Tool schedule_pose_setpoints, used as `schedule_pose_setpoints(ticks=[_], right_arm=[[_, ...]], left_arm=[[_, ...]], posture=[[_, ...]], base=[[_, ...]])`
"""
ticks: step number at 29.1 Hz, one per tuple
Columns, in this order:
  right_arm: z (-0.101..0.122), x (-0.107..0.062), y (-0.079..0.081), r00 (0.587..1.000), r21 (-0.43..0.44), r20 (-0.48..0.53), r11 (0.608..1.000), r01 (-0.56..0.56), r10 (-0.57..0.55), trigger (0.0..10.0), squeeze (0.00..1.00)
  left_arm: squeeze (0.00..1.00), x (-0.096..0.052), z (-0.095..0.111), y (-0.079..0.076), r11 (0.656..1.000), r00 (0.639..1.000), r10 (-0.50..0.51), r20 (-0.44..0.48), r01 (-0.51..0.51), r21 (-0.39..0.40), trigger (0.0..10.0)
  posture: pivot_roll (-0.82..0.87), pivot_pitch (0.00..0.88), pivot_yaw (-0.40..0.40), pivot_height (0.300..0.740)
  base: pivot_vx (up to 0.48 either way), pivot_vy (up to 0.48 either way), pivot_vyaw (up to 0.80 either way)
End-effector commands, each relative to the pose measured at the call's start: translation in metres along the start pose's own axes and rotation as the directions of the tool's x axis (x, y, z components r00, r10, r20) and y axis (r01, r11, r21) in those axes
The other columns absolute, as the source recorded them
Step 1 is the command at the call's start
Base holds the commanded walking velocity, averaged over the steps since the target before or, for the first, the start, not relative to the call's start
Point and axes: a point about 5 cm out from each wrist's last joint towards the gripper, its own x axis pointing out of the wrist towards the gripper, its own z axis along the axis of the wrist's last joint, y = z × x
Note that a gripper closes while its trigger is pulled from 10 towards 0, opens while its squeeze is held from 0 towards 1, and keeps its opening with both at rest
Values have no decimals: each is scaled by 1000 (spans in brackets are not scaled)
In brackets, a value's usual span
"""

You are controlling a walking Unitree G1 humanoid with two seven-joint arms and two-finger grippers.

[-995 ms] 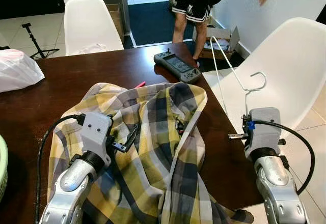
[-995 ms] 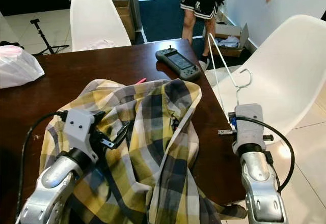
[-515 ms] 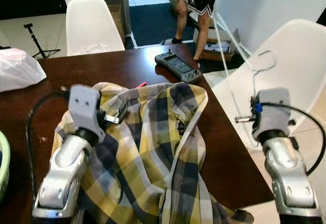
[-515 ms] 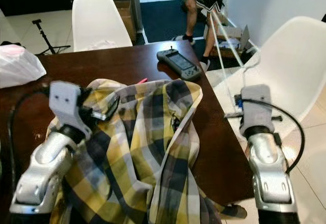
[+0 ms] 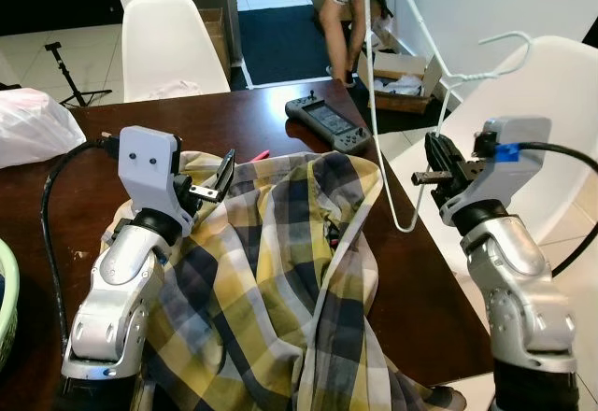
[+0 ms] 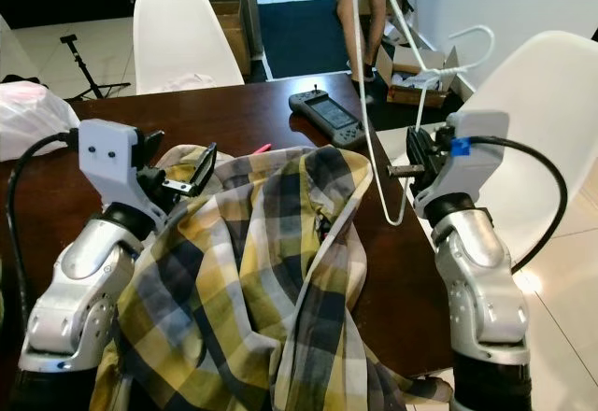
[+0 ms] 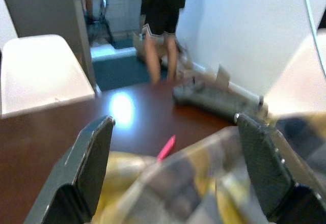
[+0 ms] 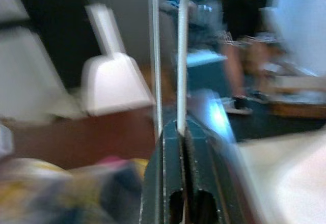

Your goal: Hang hanger

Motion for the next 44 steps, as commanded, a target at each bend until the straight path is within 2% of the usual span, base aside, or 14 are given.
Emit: schedule_pose_setpoints(ticks=[1, 4, 11, 12, 16, 18, 25, 27, 29, 35, 39, 41, 42, 44], right_arm=[[7, -2, 6, 998, 30, 28, 998, -54, 53, 10000, 0], [19, -6, 16, 969, 93, 47, 964, -247, 244, 10000, 0], [24, -17, 20, 918, 62, 19, 916, -396, 396, 10000, 0], [30, -26, 26, 859, 71, 22, 857, -511, 511, 10000, 0], [34, -34, 31, 807, 58, 1, 805, -590, 591, 10000, 0], [38, -47, 41, 703, 64, -64, 706, -706, 708, 10000, 0], [39, -56, 47, 629, 106, -100, 637, -764, 771, 10000, 0], [32, -61, 49, 597, 128, -145, 613, -780, 789, 10000, 0], [30, -60, 50, 596, 134, -148, 613, -779, 790, 10000, 0], [33, -56, 47, 626, 139, -117, 637, -759, 771, 10000, 0], [35, -53, 43, 657, 142, -97, 664, -734, 747, 10000, 0], [35, -50, 40, 682, 138, -89, 687, -714, 726, 10000, 0], [35, -46, 34, 723, 145, -67, 724, -675, 688, 10000, 0], [35, -45, 33, 730, 147, -63, 730, -668, 681, 10000, 0]], left_arm=[[0, -1, -3, 1, 1000, 1000, 9, -16, -9, -24, 10000], [0, 2, 3, 3, 996, 1000, -2, 0, 2, -85, 10000], [0, 4, 11, -2, 977, 998, -45, 34, 51, -205, 10000], [0, 5, 17, -7, 957, 993, -89, 72, 106, -271, 10000], [0, 5, 24, -12, 935, 985, -129, 115, 160, -316, 10000], [0, 1, 44, -19, 852, 934, -266, 237, 343, -395, 10000], [0, -8, 64, -18, 716, 850, -387, 357, 521, -464, 10000], [0, -21, 78, -19, 595, 757, -485, 438, 653, -469, 10000], [0, -31, 86, -21, 511, 678, -562, 473, 735, -446, 10000], [0, -55, 88, -14, 408, 553, -700, 451, 829, -383, 10000], [0, -68, 84, -1, 400, 535, -747, 394, 836, -376, 10000], [0, -72, 80, 8, 425, 551, -757, 350, 823, -378, 10000], [0, -78, 73, 25, 475, 592, -759, 272, 788, -391, 10000], [0, -80, 73, 29, 484, 600, -758, 256, 780, -396, 10000]], posture=[[22, 152, 3, 740], [23, 150, 1, 740], [24, 151, 0, 740], [17, 144, -1, 740], [17, 144, -1, 740], [12, 139, -4, 740], [13, 136, -4, 740], [17, 138, -4, 740], [17, 139, -3, 740], [20, 139, -4, 740], [19, 141, -3, 740], [19, 141, -2, 740], [15, 142, -1, 740], [15, 142, -1, 740]], base=[[0, 0, 0], [0, 0, 0], [0, 0, 0], [0, 0, 0], [0, 0, 0], [0, 0, 0], [0, 0, 0], [0, 0, 0], [0, 0, 0], [0, 0, 0], [0, 0, 0], [0, 0, 0], [0, 0, 0], [0, 0, 0]])
